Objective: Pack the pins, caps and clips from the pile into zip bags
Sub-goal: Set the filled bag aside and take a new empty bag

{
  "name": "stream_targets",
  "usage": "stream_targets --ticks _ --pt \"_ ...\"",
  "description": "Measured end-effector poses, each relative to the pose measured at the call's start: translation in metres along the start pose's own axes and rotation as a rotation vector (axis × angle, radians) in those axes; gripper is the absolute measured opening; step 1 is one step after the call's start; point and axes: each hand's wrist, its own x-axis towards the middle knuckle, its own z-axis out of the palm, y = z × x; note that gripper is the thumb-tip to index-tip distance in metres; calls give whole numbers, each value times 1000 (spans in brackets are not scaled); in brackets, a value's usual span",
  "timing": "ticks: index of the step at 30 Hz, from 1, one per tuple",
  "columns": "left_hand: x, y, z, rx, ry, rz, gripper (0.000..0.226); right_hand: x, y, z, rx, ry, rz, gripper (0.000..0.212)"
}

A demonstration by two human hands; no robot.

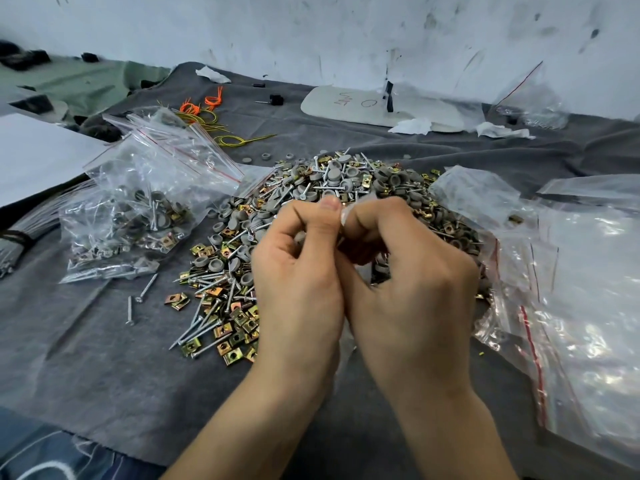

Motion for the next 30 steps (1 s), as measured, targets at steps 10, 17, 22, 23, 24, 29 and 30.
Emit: stream_targets --ticks 10,17,22,23,24,29,30 --pt "16 17 -14 311 -394 -65 23 17 12 -43 431 -302 289 20" --pt "5 21 -6 264 -635 -195 28 16 16 -65 476 -495 337 14" --pt "4 17 -4 256 -534 -215 32 13 15 -57 323 -450 299 13" --pt "3 17 -4 249 -519 -215 32 13 14 -56 299 -438 285 13" --pt "3 18 -3 235 -501 -215 32 13 14 -55 280 -430 272 14" --pt "2 14 -2 185 -456 -231 32 13 13 -50 213 -415 216 14" --pt "2 13 -2 187 -451 -226 32 14 14 -51 223 -418 216 14"
